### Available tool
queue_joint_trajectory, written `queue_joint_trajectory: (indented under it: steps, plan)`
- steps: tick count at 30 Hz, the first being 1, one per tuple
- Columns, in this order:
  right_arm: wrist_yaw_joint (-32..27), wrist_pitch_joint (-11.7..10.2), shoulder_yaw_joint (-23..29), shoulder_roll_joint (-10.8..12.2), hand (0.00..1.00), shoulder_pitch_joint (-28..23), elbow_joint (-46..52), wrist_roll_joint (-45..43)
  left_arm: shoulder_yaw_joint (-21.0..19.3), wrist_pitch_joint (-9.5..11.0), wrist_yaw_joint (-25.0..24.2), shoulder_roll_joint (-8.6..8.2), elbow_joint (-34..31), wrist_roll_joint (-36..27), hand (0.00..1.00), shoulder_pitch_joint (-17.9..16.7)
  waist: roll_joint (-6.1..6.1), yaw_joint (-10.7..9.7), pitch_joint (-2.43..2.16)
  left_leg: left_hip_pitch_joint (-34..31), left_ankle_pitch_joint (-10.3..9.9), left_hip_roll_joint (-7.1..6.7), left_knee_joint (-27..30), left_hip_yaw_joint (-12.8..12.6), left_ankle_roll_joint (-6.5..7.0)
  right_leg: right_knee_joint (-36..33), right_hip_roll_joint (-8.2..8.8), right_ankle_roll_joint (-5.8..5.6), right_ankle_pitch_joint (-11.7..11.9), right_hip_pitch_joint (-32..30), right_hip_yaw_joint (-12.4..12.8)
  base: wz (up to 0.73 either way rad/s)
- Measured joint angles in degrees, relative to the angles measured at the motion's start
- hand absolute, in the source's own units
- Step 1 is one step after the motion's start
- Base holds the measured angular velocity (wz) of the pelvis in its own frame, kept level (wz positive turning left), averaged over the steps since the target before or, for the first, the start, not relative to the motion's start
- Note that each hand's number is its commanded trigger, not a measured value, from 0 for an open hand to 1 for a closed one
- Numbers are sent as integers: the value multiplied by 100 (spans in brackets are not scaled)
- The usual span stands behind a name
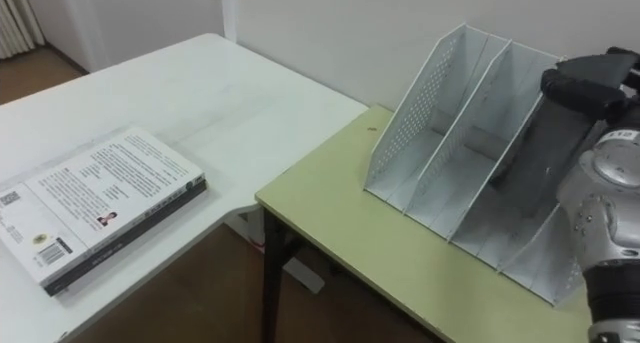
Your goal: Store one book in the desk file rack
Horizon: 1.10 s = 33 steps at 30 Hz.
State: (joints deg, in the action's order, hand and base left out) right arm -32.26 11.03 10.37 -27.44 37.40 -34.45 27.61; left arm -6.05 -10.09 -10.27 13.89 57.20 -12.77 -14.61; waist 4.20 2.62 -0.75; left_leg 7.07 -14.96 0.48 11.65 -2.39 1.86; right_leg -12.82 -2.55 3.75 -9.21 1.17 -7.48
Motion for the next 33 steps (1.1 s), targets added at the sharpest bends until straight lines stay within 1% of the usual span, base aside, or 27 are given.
queue_joint_trajectory:
  steps: [3, 5, 11, 17, 33]
  plan:
    - [7, 76, 4, -25, 0, 63, -70, 183, -29, -89, 8, -4, -149, 8, 0, -115, 8, -15, 4, -2, 20, -22, 1, 0, 10, -18, 27, -3, -1, -7, -13, 2]
    - [15, 127, 4, -112, 0, 146, -166, 369, -55, -141, 11, -7, -183, 31, 0, -156, 13, -22, 7, -4, 33, -28, 3, 0, 18, -24, 43, -8, 1, -9, -28, 3]
    - [61, 150, 1, -261, 0, 223, -170, 725, -47, -245, 117, -14, -186, 124, 0, -202, 32, -18, 17, -2, 39, -28, 5, 0, 16, 8, 44, -10, 2, -6, -37, 0]
    - [61, 151, 1, -262, 0, 314, -170, 813, -30, -289, 217, -23, -186, 132, 0, -217, 48, -30, 26, -11, 39, -22, -2, 1, 15, 9, 43, -11, 3, -3, -42, 0]
    - [-1, 147, -12, -262, 0, 349, -169, 788, 58, -281, 253, -21, -186, 248, 0, -217, 51, -17, 47, -27, 39, -20, -6, -1, 15, 16, 42, -17, 9, -6, -37, 0]
